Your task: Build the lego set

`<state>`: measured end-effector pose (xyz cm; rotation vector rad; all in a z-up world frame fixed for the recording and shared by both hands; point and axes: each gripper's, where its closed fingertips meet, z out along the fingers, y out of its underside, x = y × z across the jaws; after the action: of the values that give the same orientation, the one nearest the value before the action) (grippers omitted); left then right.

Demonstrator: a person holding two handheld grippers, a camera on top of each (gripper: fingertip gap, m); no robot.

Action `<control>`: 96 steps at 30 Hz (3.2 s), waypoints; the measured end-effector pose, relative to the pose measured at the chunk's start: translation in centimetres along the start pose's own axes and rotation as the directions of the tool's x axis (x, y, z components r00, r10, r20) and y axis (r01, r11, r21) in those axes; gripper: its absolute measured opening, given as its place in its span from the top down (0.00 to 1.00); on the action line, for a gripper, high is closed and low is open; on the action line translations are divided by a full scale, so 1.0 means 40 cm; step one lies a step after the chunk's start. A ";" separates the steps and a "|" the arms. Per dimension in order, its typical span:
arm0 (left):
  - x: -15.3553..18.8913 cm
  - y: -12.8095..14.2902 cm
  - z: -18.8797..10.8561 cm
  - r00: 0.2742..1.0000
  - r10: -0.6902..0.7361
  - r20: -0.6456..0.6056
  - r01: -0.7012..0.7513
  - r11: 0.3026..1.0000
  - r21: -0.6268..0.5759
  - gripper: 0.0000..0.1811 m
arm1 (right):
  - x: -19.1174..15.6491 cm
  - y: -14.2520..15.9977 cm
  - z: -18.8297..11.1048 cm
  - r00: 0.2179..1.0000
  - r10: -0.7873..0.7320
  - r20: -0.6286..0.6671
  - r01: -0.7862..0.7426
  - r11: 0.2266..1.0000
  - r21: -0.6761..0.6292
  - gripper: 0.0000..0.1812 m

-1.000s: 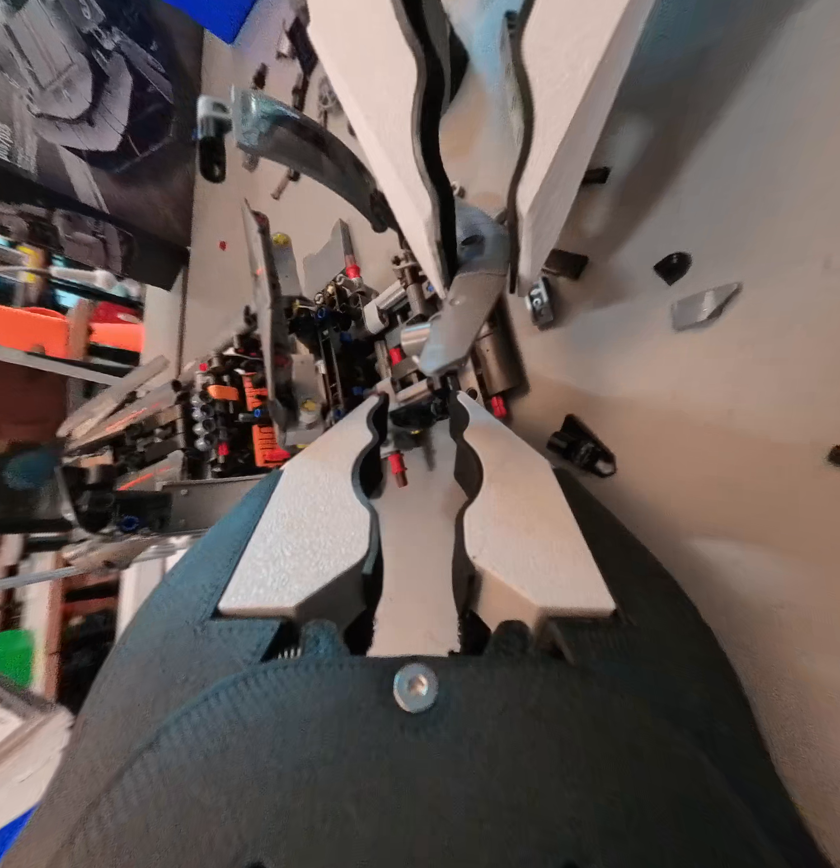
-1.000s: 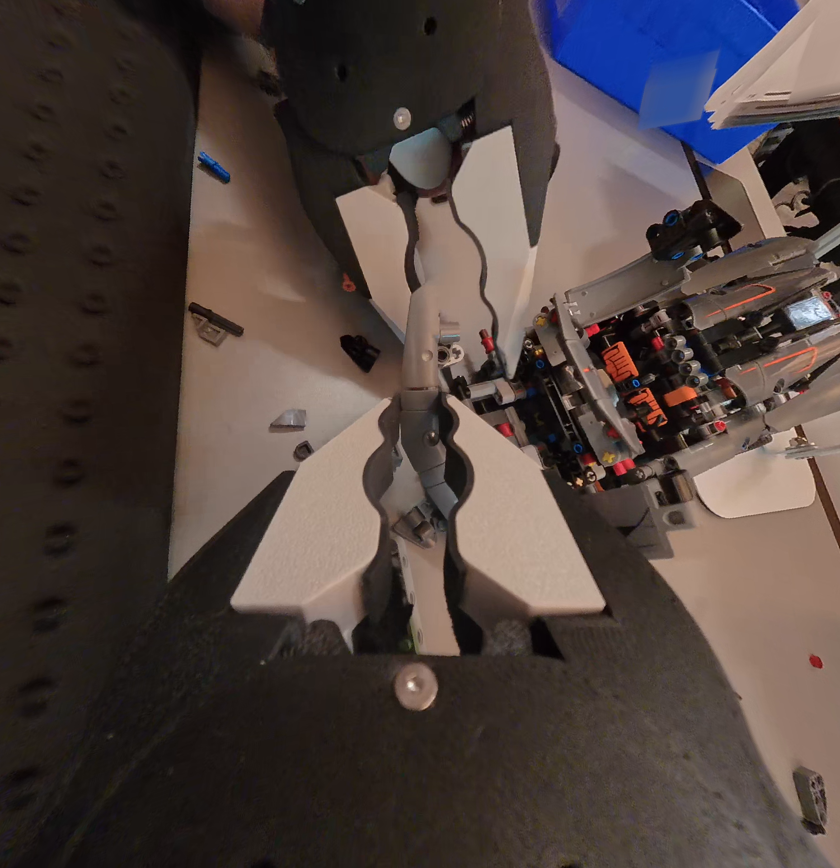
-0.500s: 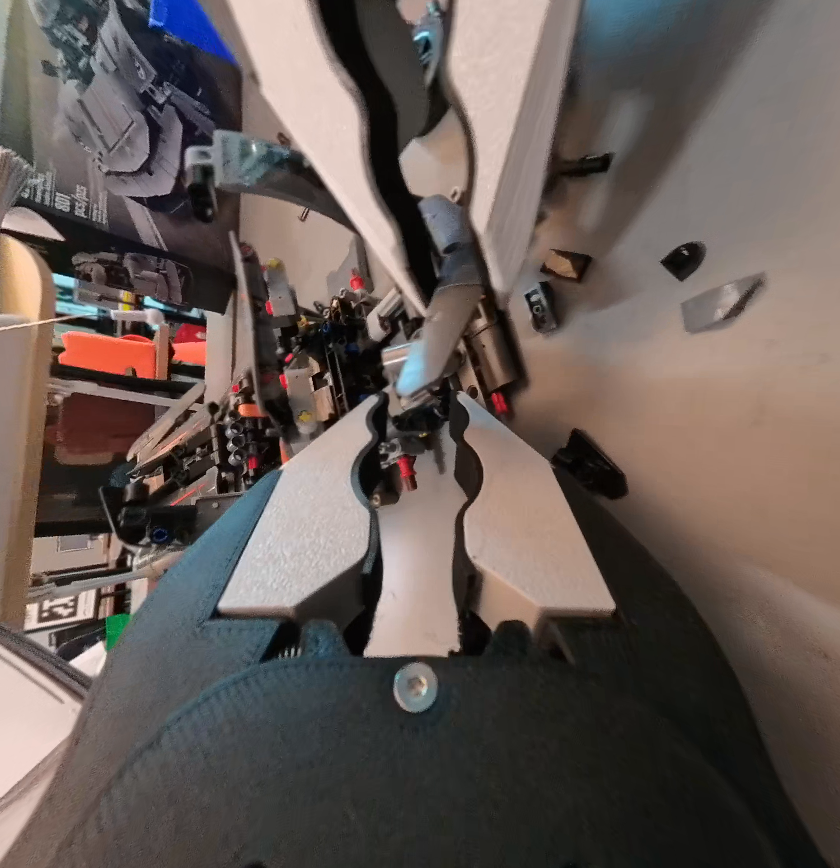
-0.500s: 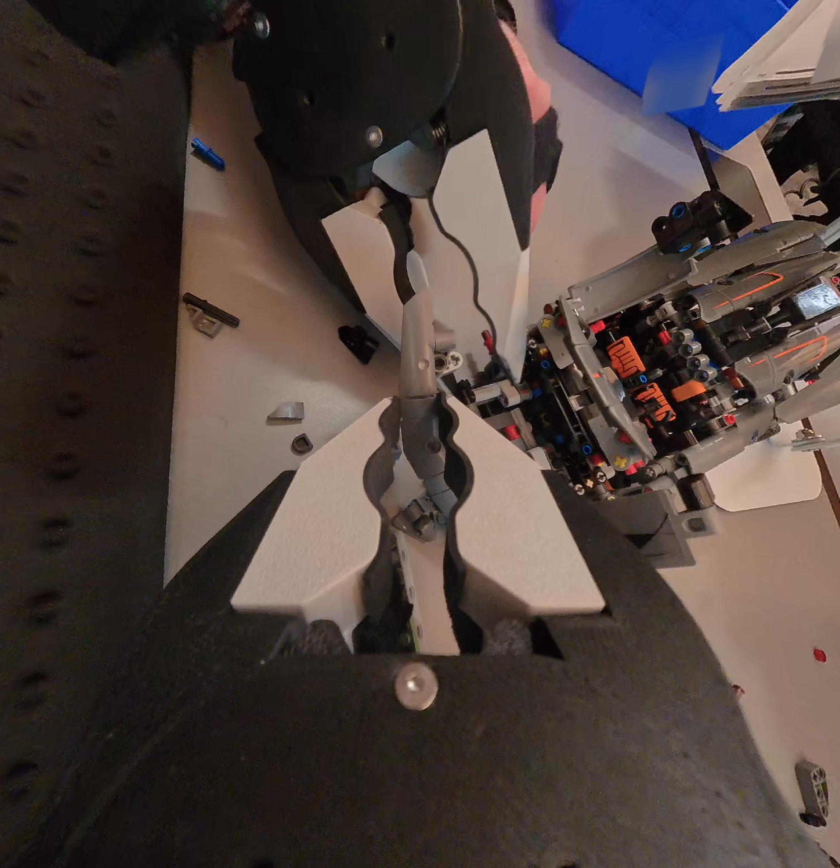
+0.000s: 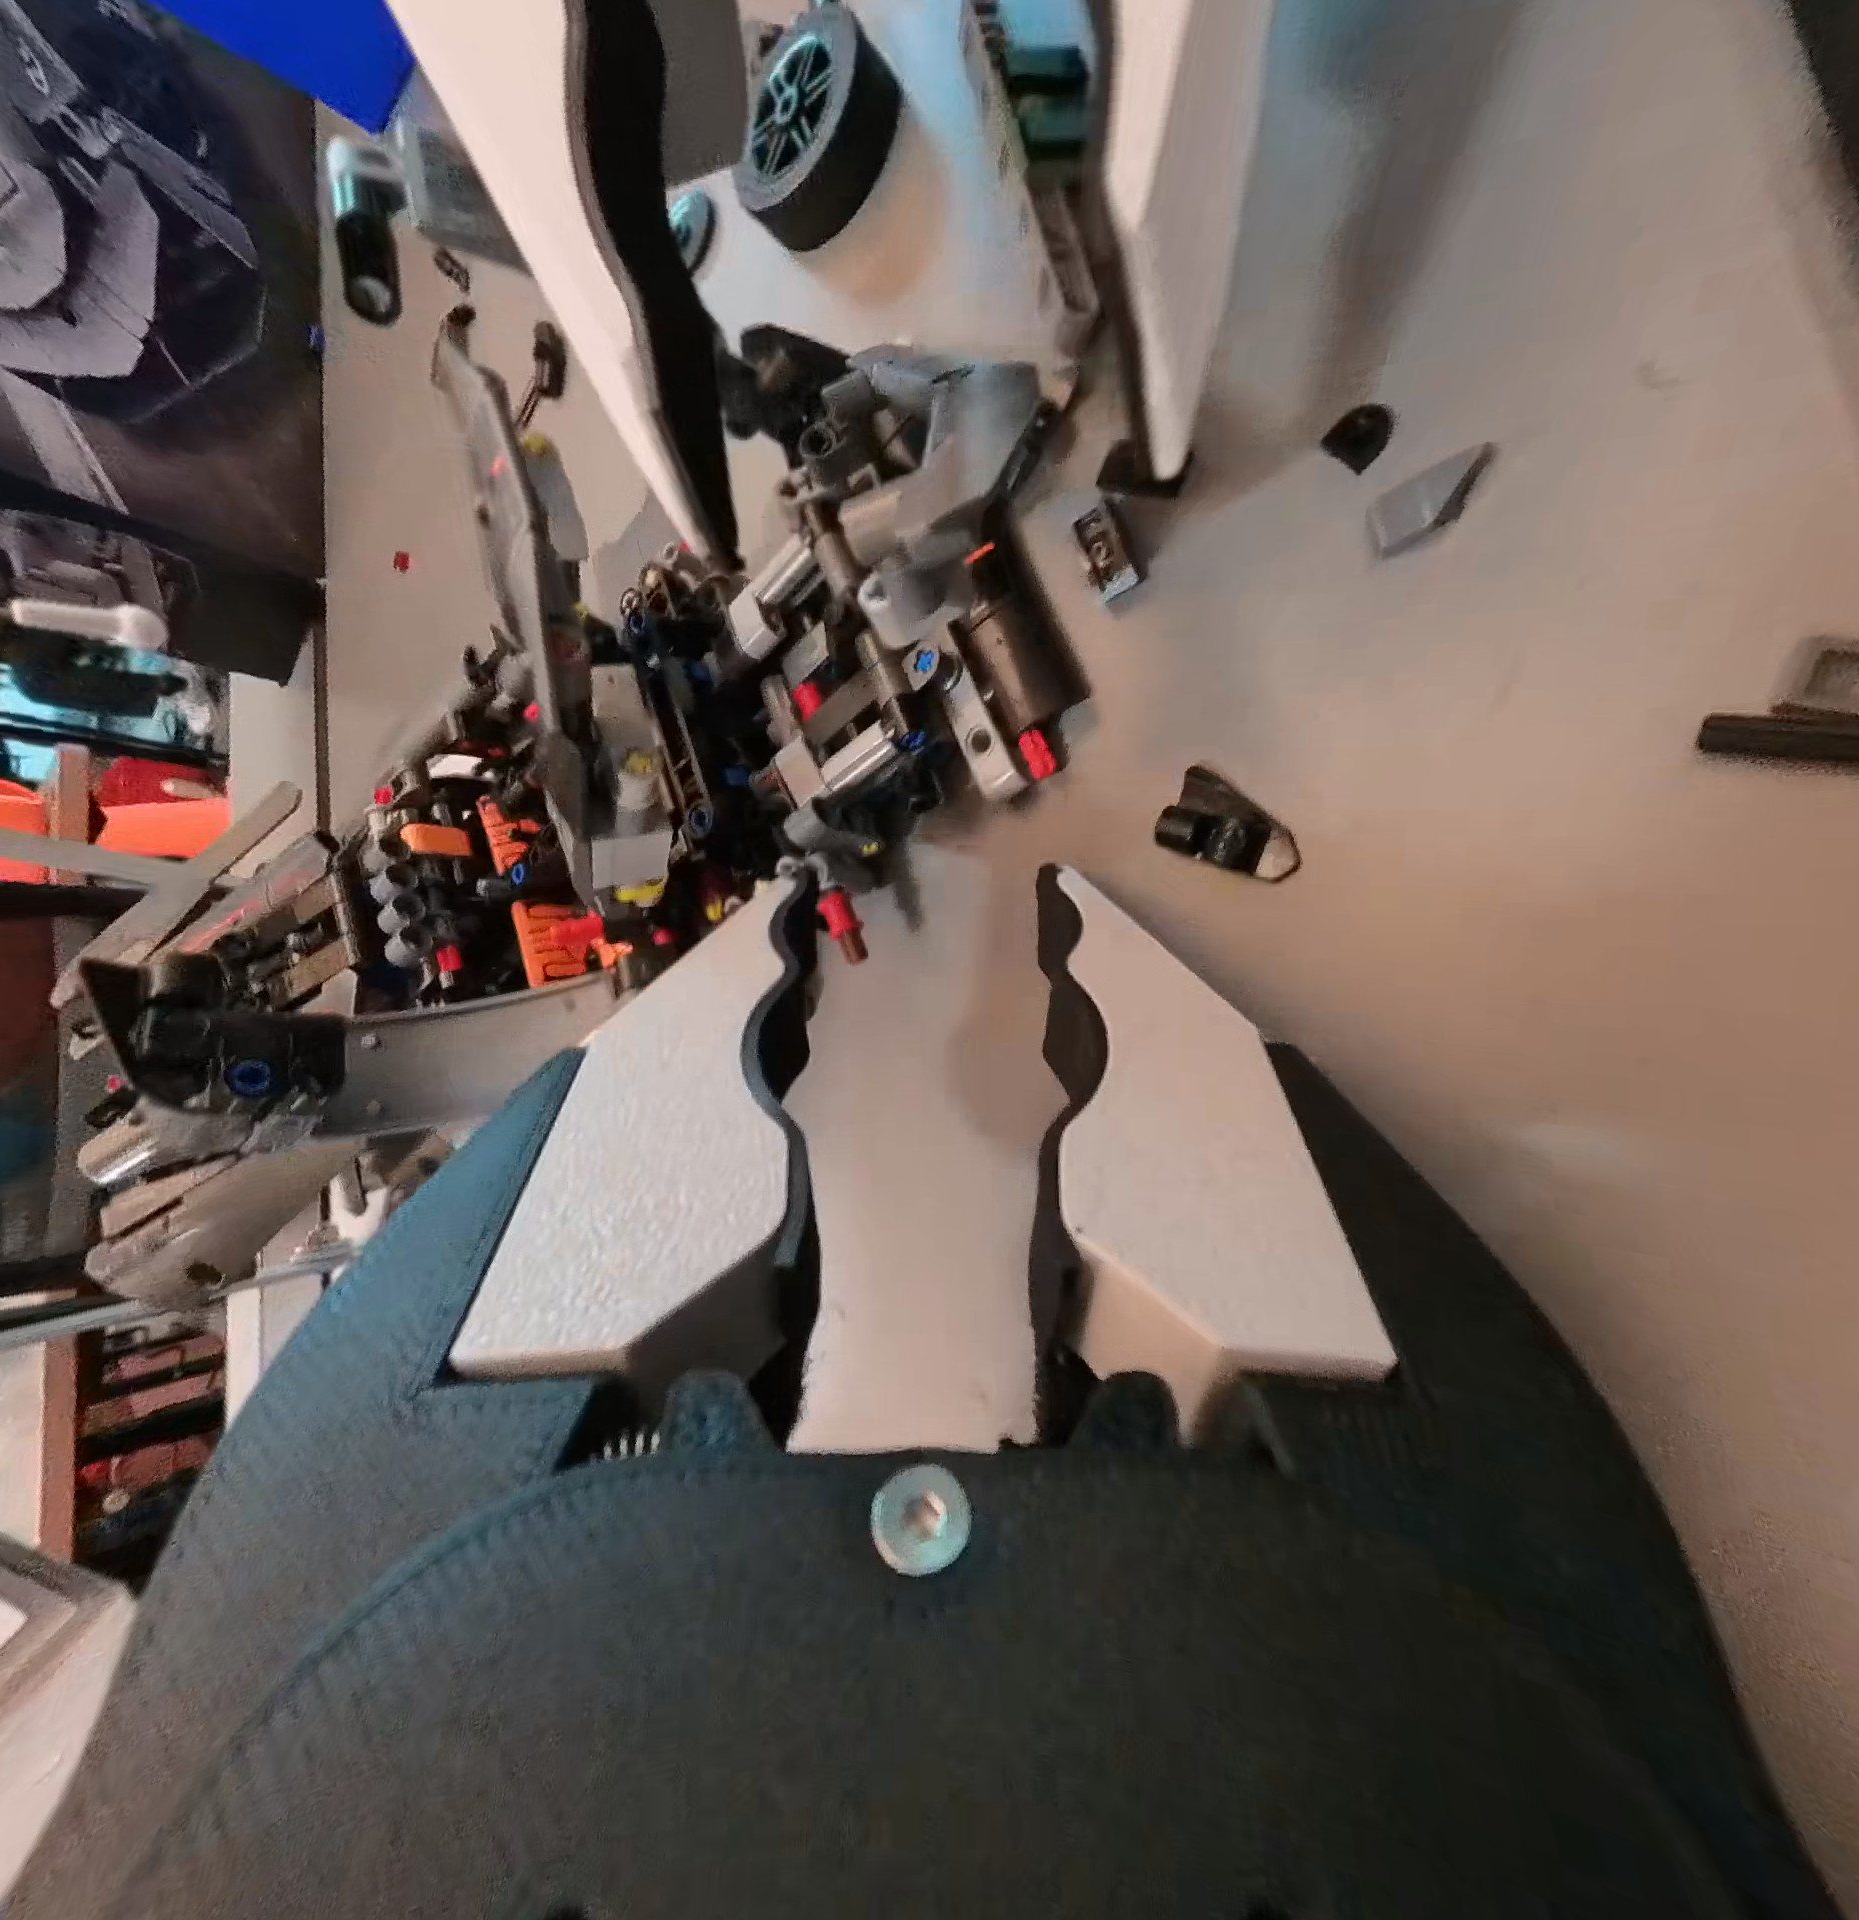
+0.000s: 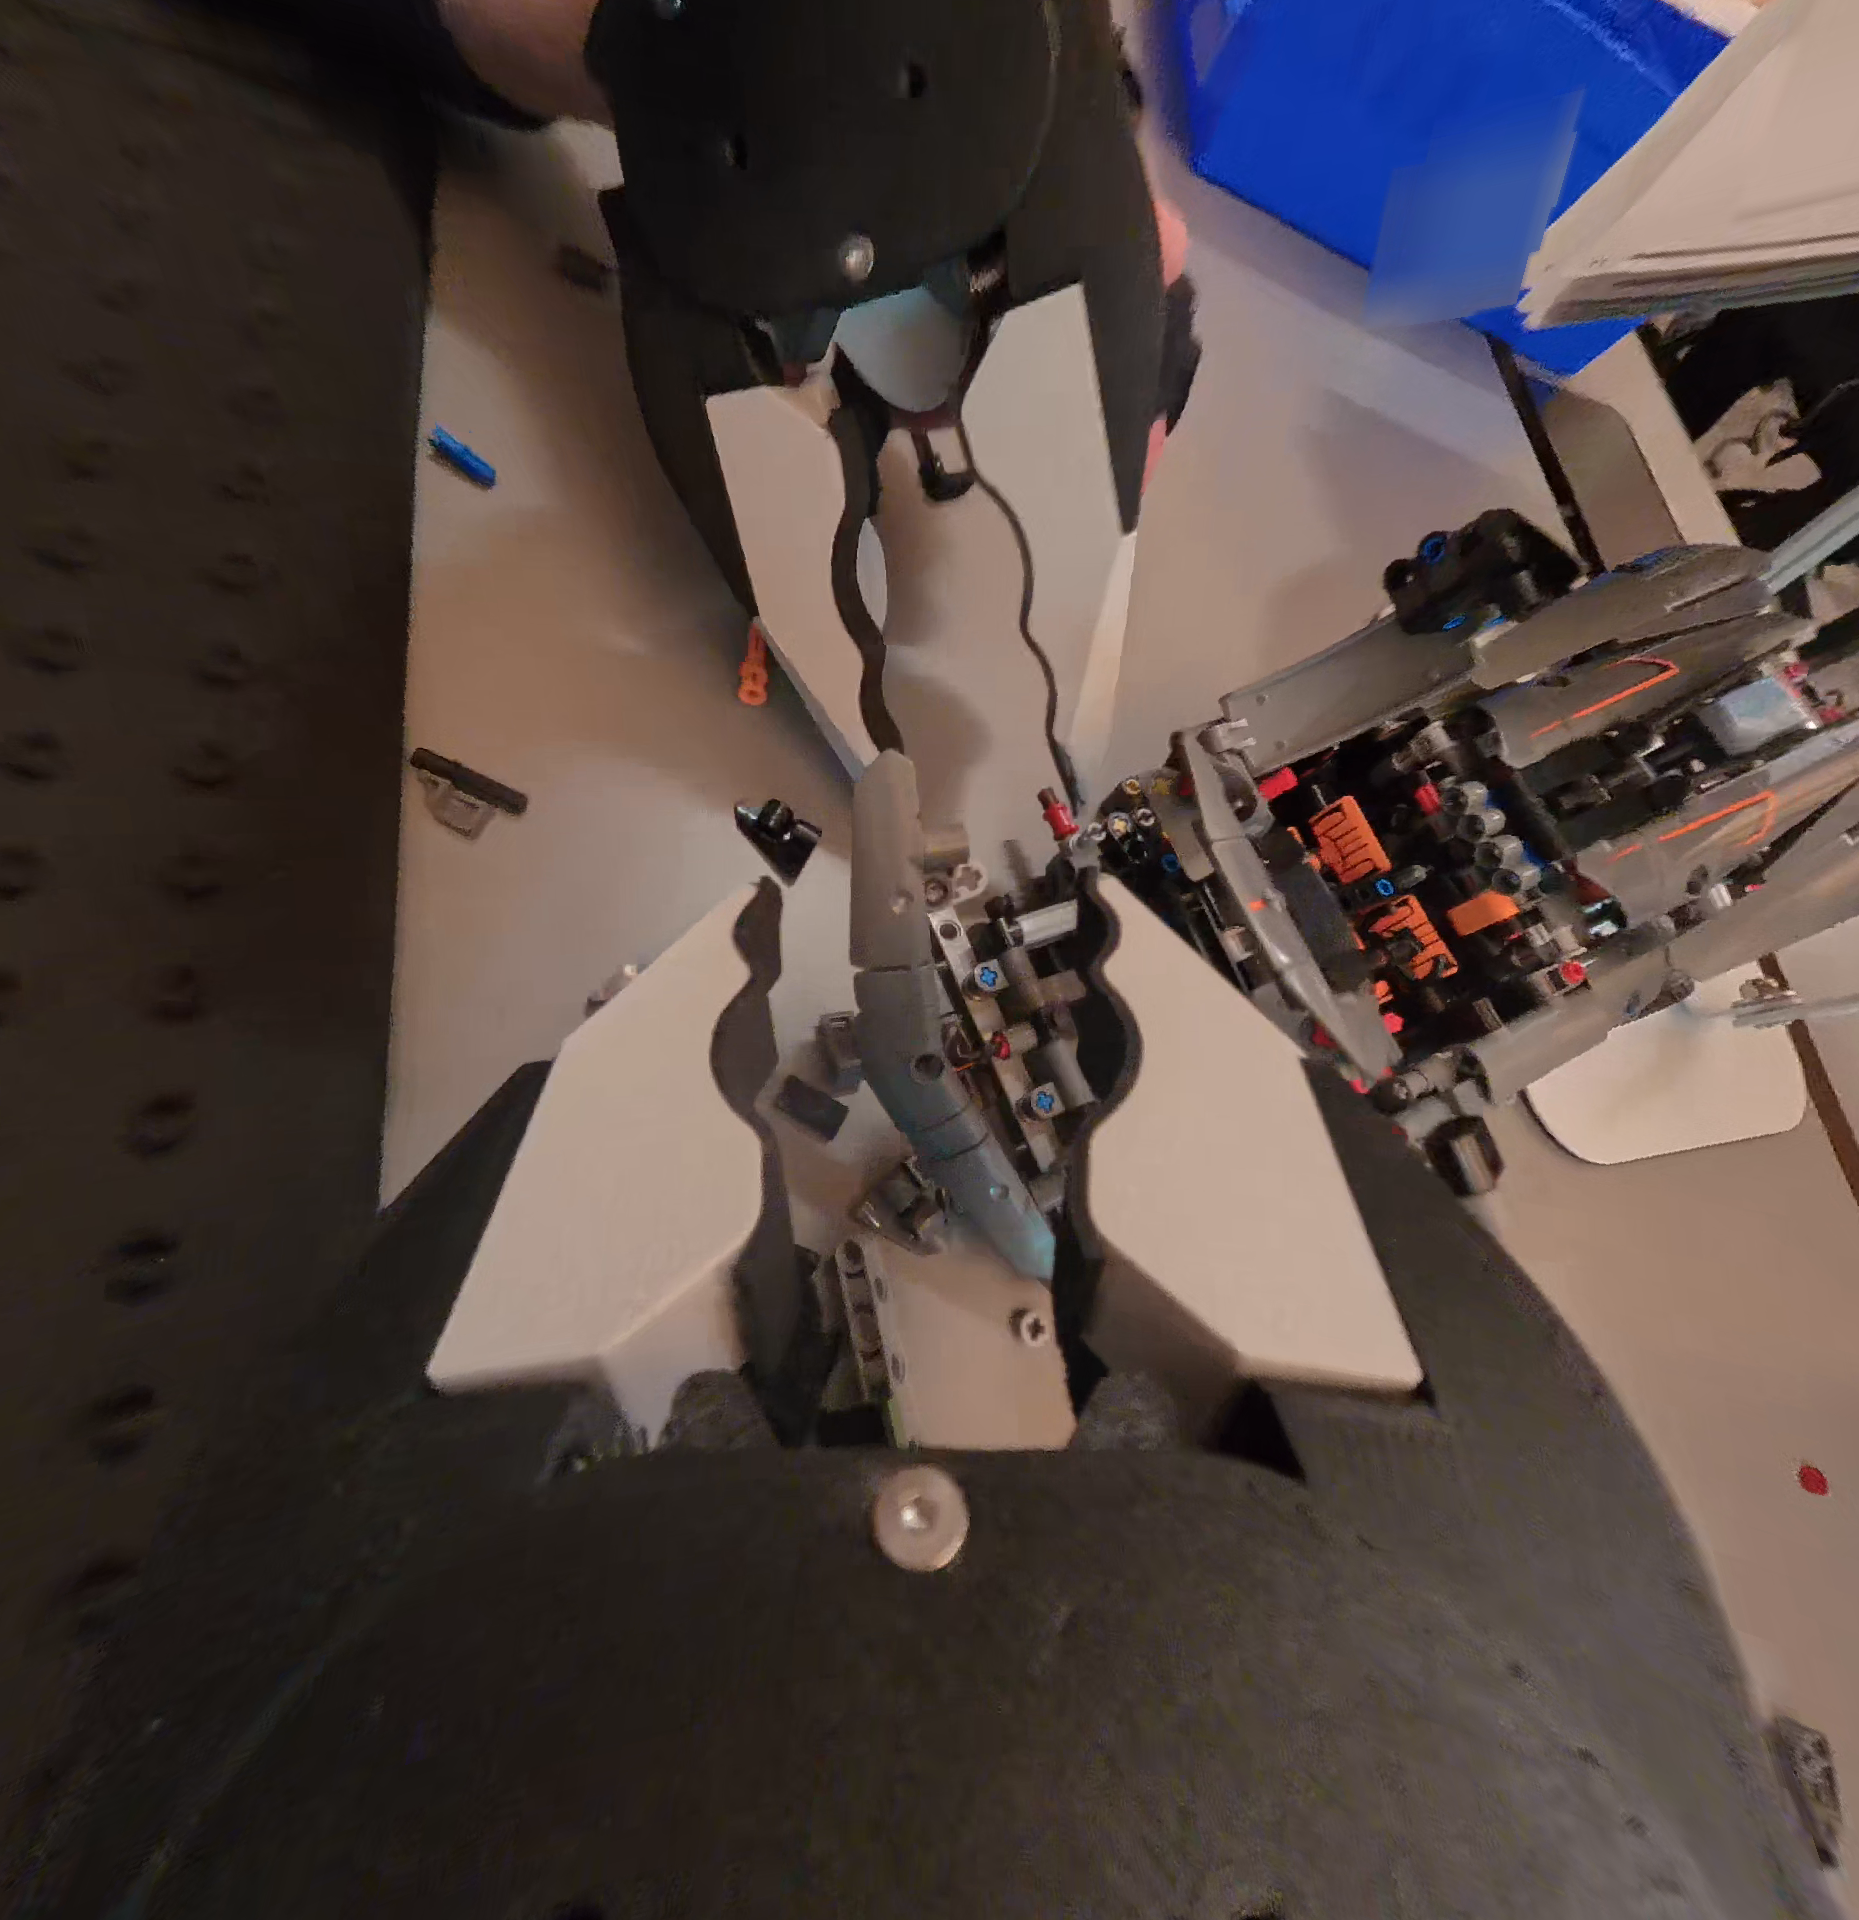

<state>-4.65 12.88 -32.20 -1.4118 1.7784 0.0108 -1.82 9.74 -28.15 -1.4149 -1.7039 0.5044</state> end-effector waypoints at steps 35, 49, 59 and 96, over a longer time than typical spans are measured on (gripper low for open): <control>-0.013 0.026 0.019 0.969 -0.234 -0.083 0.239 0.969 0.057 0.84 | -0.010 0.087 0.095 0.984 0.155 0.089 -0.117 0.934 -0.338 0.45; -0.021 0.033 0.016 0.965 -0.248 -0.079 0.253 0.966 0.052 0.81 | 0.019 -0.011 -0.060 0.960 0.224 0.170 -0.224 0.974 -0.021 0.60; -0.025 0.033 0.019 0.969 -0.237 -0.066 0.241 0.969 0.056 0.82 | 0.132 0.050 -0.148 0.954 0.300 0.011 -0.299 0.946 0.125 0.83; -0.043 0.042 0.001 0.974 -0.225 -0.035 0.226 0.973 0.042 0.87 | -0.041 0.223 -0.177 0.958 0.262 0.120 -0.219 0.932 -0.289 0.97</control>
<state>-5.96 14.88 -31.96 -1.5801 1.6222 -0.1715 9.19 9.26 -31.43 -1.8419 -1.7844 0.5415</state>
